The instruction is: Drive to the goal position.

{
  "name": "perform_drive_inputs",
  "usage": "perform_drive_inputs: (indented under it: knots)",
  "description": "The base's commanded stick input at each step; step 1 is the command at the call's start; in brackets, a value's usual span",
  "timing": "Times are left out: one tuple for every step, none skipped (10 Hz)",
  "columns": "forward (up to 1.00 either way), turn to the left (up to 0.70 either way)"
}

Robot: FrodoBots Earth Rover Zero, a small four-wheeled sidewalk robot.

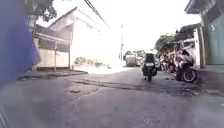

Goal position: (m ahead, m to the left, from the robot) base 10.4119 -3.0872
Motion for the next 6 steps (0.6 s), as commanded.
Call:
perform_drive_inputs:
  knots:
    - [0.85, -0.01]
    - [0.84, -0.01]
    - [0.83, -0.01]
    - [0.81, -0.01]
    - [0.81, -0.01]
    - [0.82, -0.01]
